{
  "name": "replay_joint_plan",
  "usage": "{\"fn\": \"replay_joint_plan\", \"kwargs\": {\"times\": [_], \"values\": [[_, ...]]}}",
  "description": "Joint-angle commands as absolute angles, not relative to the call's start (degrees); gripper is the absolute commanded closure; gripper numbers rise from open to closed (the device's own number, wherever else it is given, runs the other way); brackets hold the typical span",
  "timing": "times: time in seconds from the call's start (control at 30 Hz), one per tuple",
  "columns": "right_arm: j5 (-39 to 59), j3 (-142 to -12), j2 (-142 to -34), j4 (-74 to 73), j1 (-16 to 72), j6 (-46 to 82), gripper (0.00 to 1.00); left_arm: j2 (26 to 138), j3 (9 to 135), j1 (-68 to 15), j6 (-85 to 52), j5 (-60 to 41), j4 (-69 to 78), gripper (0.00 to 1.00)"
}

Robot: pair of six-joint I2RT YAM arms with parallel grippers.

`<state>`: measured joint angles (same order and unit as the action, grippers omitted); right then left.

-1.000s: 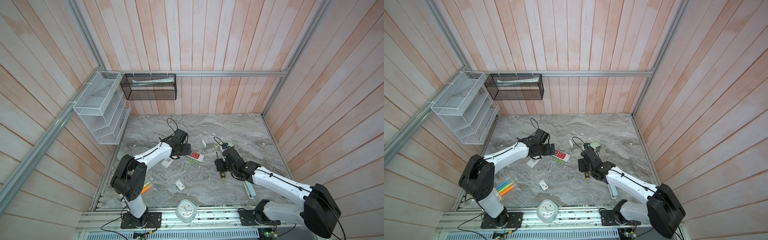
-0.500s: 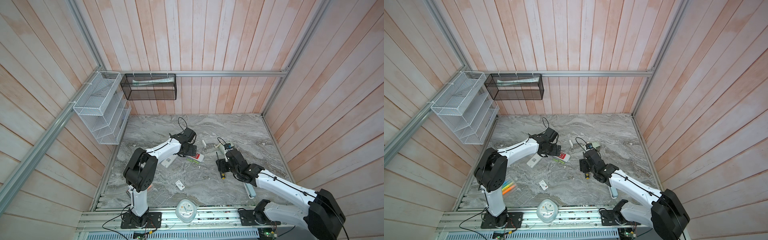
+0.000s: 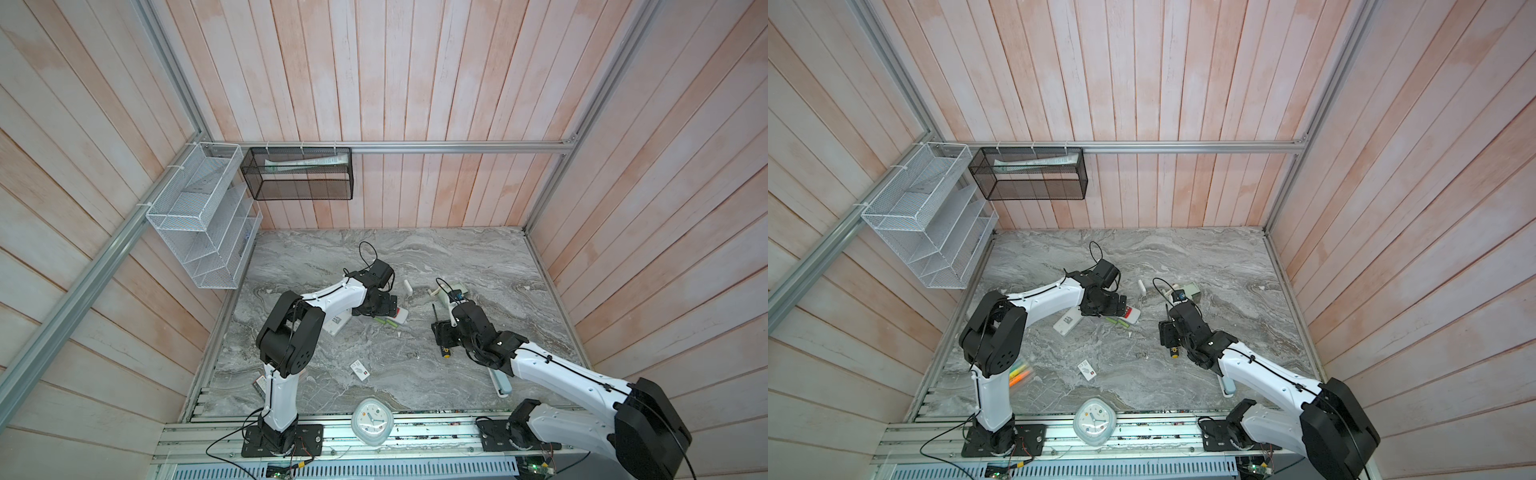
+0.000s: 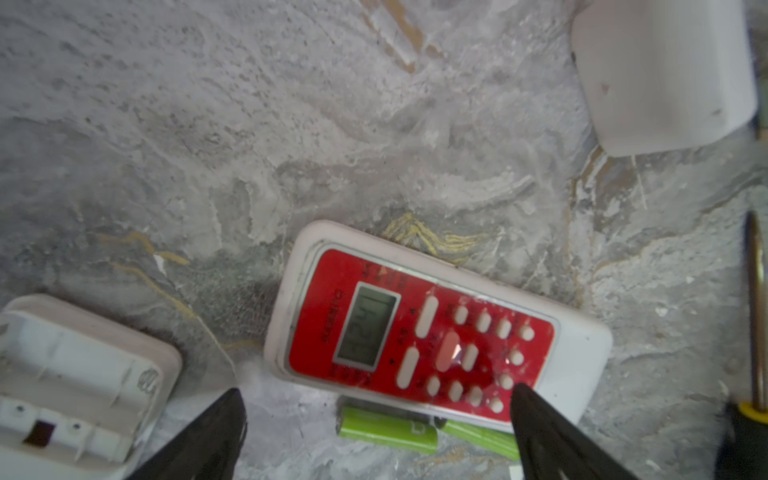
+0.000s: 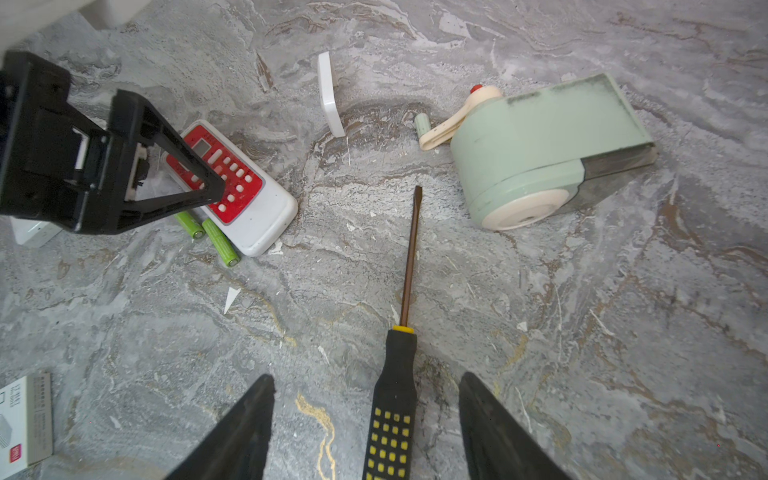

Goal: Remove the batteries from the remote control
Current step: 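Move the left gripper over the red-faced remote while the right gripper holds still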

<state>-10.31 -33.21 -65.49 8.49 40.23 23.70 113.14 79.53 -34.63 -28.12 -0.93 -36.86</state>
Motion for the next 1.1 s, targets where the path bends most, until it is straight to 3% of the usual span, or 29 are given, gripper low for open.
{"fn": "replay_joint_plan", "kwargs": {"times": [0.0,0.63,1.07], "values": [[-9.30,-32.35,-66.08,6.84,39.90,23.12,0.29,113.73,80.68,-35.06,-29.40,-1.91,-35.77,0.00],[-8.70,-32.21,-67.68,5.59,39.90,23.14,0.29,119.34,88.06,-35.16,-28.78,-5.82,-34.12,0.00],[-7.98,-31.59,-67.85,4.68,39.90,23.39,0.29,124.61,94.53,-37.17,-30.35,3.56,-42.63,0.00]]}}
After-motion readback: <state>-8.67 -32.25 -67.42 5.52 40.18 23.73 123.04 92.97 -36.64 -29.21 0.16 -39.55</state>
